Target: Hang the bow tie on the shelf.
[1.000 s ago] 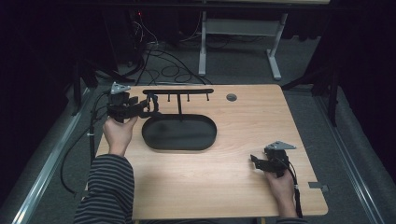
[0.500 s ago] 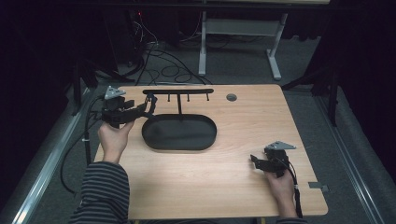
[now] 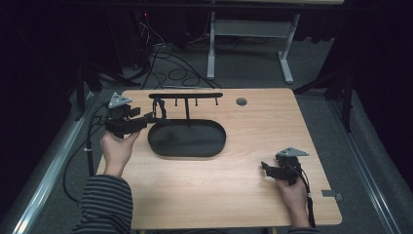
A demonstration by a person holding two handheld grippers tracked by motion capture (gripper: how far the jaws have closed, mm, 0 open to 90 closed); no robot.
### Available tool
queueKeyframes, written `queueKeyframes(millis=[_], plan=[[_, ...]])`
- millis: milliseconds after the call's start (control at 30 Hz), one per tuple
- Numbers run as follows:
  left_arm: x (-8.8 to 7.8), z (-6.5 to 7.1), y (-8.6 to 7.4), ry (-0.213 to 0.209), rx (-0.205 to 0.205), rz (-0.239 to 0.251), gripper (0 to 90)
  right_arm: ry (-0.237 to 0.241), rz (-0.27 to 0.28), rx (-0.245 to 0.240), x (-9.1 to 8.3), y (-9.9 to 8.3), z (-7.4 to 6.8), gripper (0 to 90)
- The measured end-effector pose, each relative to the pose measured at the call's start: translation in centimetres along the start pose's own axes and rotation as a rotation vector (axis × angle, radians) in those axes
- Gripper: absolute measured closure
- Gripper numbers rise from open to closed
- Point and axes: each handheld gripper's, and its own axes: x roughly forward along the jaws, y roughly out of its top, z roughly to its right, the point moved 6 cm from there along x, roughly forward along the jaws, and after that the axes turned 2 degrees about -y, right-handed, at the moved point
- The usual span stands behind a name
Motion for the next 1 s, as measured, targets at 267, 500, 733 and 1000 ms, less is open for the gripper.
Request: queueKeyframes(millis=[267,500,733,1000], plan=[[-0.6,0.4,-0.3,-0.002,0.007,0.016,48.2,-0.001,0.000,-0.001,0.0,0.0,0.0,32.1],[-1.4,0.5,-0.7,-0.004,0.002,0.032,48.2,-0.002,0.000,-0.003,0.0,0.0,0.0,32.1],[-2.0,0.7,-1.0,-0.017,-0.005,0.043,48.1,-0.004,0.001,-0.003,0.0,0.0,0.0,32.1],[-2.8,0.8,-1.3,-0.024,-0.011,0.055,48.1,-0.004,0.002,-0.006,0.0,0.0,0.0,32.1]])
